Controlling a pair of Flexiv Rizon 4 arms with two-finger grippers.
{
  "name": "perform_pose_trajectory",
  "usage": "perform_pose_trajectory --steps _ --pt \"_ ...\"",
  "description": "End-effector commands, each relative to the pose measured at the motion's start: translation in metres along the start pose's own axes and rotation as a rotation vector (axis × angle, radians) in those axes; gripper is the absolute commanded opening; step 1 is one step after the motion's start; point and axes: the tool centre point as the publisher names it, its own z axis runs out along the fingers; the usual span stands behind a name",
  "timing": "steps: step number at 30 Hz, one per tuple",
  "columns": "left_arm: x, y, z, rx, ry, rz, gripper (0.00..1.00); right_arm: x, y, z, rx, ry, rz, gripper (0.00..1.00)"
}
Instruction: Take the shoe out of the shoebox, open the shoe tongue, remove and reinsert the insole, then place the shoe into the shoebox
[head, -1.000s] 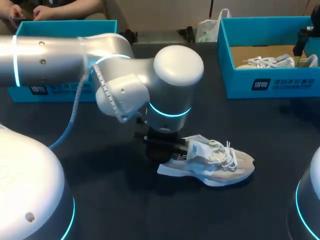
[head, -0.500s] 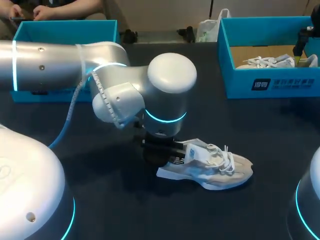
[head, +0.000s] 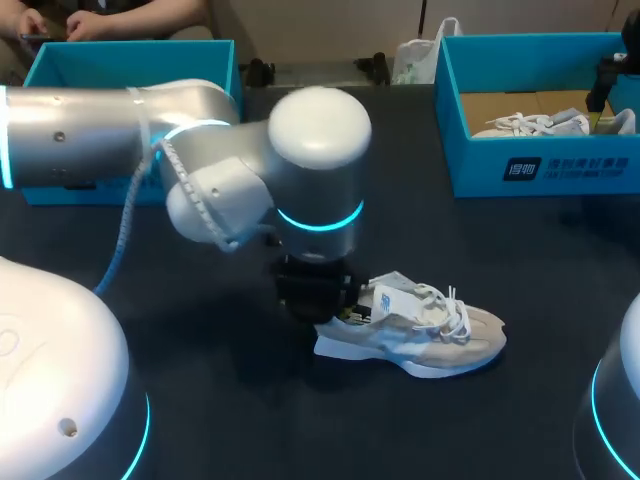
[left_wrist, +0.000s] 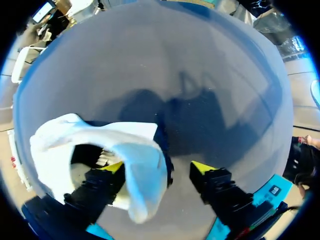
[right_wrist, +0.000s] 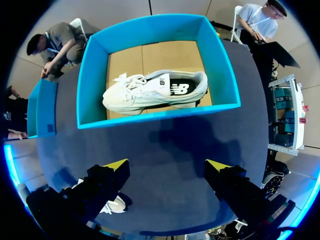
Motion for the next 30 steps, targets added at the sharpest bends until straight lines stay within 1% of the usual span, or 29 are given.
perform_pose_trajectory --steps 1,3,4,5,7,8,9,11,12,25,26,30 --pt "0.031 -0.006 -0.049 0.009 -0.141 -0.053 1.00 0.000 -0.001 0.000 -0.002 0.000 0.000 1.00" --pt "0.038 -0.007 -0.066 0.047 -0.219 -0.098 1.00 0.000 -0.001 0.000 -0.002 0.000 0.000 1.00" --pt "0.040 -0.008 -0.071 0.044 -0.234 -0.113 1.00 0.000 -0.001 0.000 -0.002 0.000 0.000 1.00" --pt "0.044 -0.011 -0.081 0.054 -0.274 -0.141 1.00 0.000 -0.001 0.000 -0.002 0.000 0.000 1.00" --pt "0.052 -0.014 -0.092 0.078 -0.330 -0.195 1.00 0.000 -0.001 0.000 -0.002 0.000 0.000 1.00" --pt "0.056 -0.016 -0.097 0.104 -0.364 -0.220 1.00 0.000 -0.001 0.000 -0.002 0.000 0.000 1.00" --pt "0.062 -0.016 -0.101 0.156 -0.400 -0.254 1.00 0.000 -0.001 0.000 -0.002 0.000 0.000 1.00" --pt "0.074 -0.019 -0.107 0.223 -0.466 -0.323 1.00 0.000 -0.001 0.000 -0.002 0.000 0.000 1.00" --pt "0.080 -0.020 -0.109 0.297 -0.504 -0.348 1.00 0.000 -0.001 0.000 -0.002 0.000 0.000 1.00" --pt "0.080 -0.020 -0.109 0.297 -0.504 -0.348 1.00 0.000 -0.001 0.000 -0.002 0.000 0.000 1.00" --pt "0.082 -0.019 -0.108 0.288 -0.511 -0.433 1.00 0.000 -0.001 0.000 -0.002 0.000 0.000 1.00" --pt "0.093 -0.025 -0.103 0.402 -0.581 -0.651 1.00 0.000 -0.001 0.000 -0.002 0.000 0.000 1.00"
